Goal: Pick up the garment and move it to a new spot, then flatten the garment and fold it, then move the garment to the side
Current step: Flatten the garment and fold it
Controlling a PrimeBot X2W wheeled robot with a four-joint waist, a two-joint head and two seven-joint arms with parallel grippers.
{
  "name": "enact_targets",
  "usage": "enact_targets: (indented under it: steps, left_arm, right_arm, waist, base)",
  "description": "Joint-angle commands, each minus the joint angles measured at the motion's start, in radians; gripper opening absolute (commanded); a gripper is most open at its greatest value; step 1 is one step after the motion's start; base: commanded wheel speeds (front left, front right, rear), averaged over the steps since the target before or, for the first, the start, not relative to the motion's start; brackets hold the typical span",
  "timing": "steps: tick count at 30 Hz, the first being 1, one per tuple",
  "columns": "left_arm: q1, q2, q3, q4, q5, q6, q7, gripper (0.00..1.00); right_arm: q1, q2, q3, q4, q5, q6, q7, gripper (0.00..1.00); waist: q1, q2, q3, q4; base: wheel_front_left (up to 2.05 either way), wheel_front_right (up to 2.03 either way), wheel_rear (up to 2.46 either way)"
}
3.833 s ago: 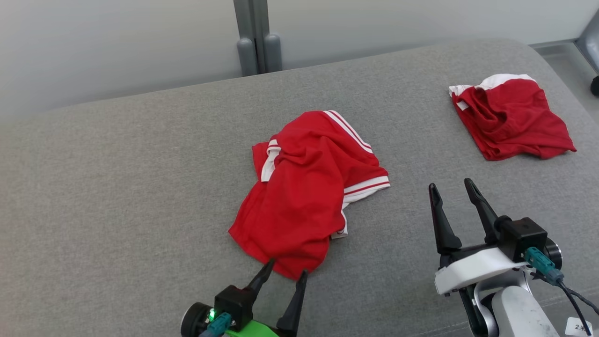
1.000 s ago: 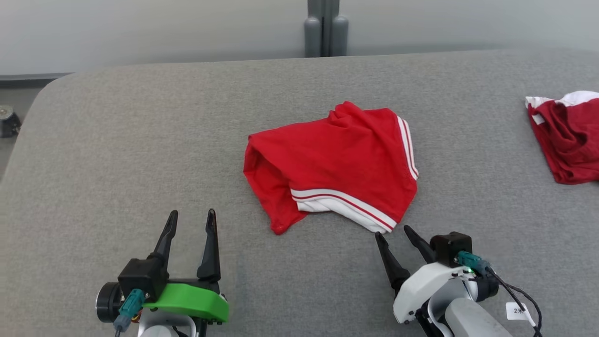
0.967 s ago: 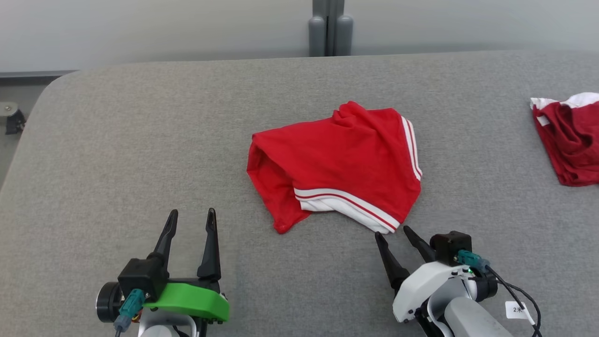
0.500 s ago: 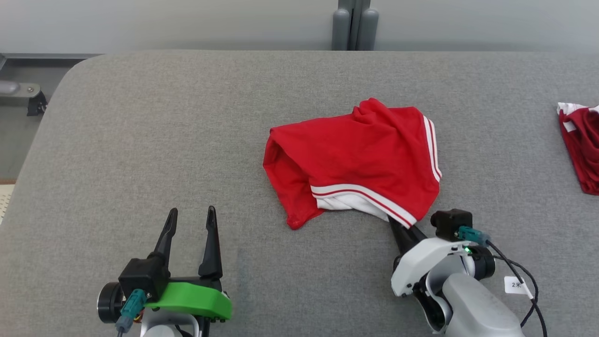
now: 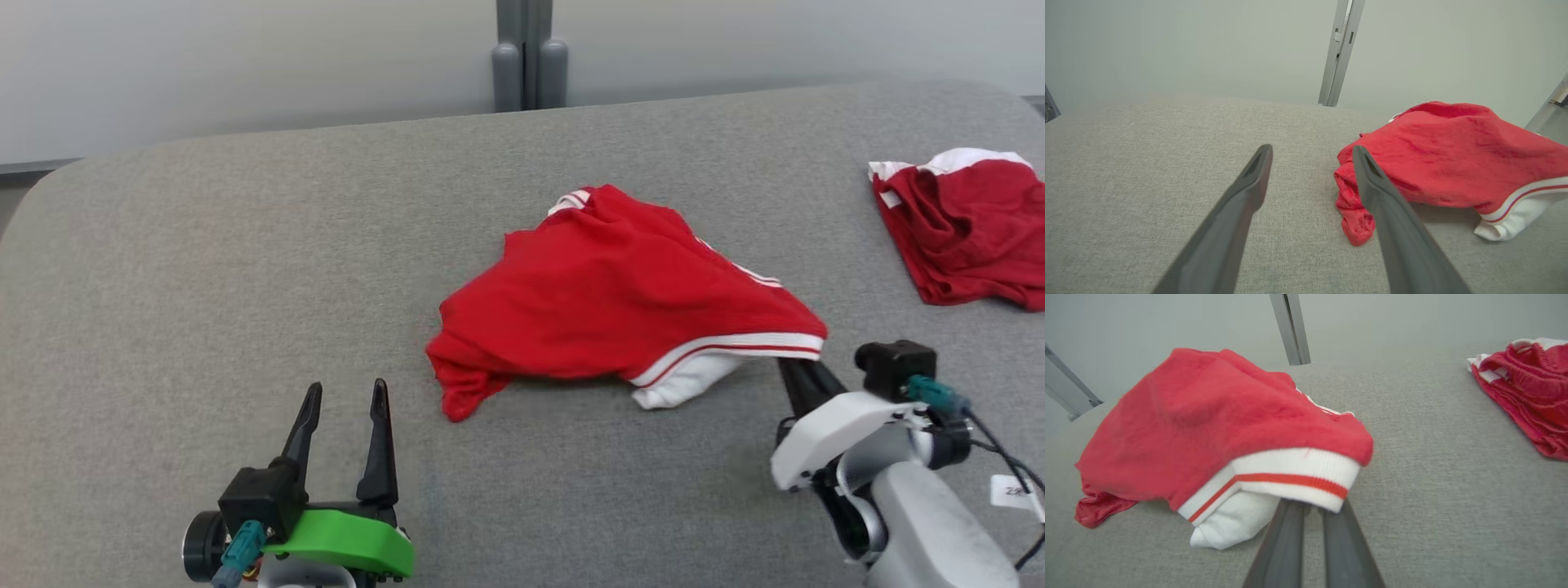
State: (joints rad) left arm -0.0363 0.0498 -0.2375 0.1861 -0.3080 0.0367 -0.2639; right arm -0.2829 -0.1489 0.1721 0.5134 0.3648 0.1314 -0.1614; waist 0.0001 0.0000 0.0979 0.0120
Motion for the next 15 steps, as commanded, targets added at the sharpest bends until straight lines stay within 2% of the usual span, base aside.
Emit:
enact_targets:
  steps: [1,5,9,12,15]
  left_arm:
    - [0.011,0.002,-0.004,-0.001,-0.009,0.005,0.0,1.0]
    - [-0.001,0.002,-0.016,-0.006,-0.014,0.011,0.0,1.0]
    - [-0.019,0.002,-0.03,-0.01,-0.016,0.011,0.0,1.0]
    - [-0.03,0.002,-0.038,-0.007,-0.014,0.007,0.0,1.0]
    - [-0.047,0.002,-0.035,-0.005,-0.003,0.005,0.0,1.0]
  right_arm:
    - [0.026,-0.026,-0.017,-0.048,-0.009,-0.002,0.043,0.0]
    - [0.073,-0.096,-0.084,-0.2,-0.022,-0.002,0.185,0.0]
    - [0.119,-0.135,-0.149,-0.315,-0.039,-0.002,0.337,0.0]
    - [0.126,-0.142,-0.192,-0.344,-0.042,-0.002,0.412,0.0]
    - [0.096,-0.137,-0.215,-0.306,-0.05,-0.002,0.456,0.0]
  waist:
    - [-0.0001,0.0,-0.014,-0.049]
    - [-0.0001,0.0,-0.002,-0.07]
    - [-0.0001,0.0,0.017,-0.066]
    - [-0.0001,0.0,0.036,-0.049]
    - [-0.0001,0.0,0.059,-0.032]
  base:
    - [0.0,0.0,0.0]
    - [0.0,0.0,0.0]
    - [0.0,0.0,0.0]
    - [0.0,0.0,0.0]
    - [0.0,0.0,0.0]
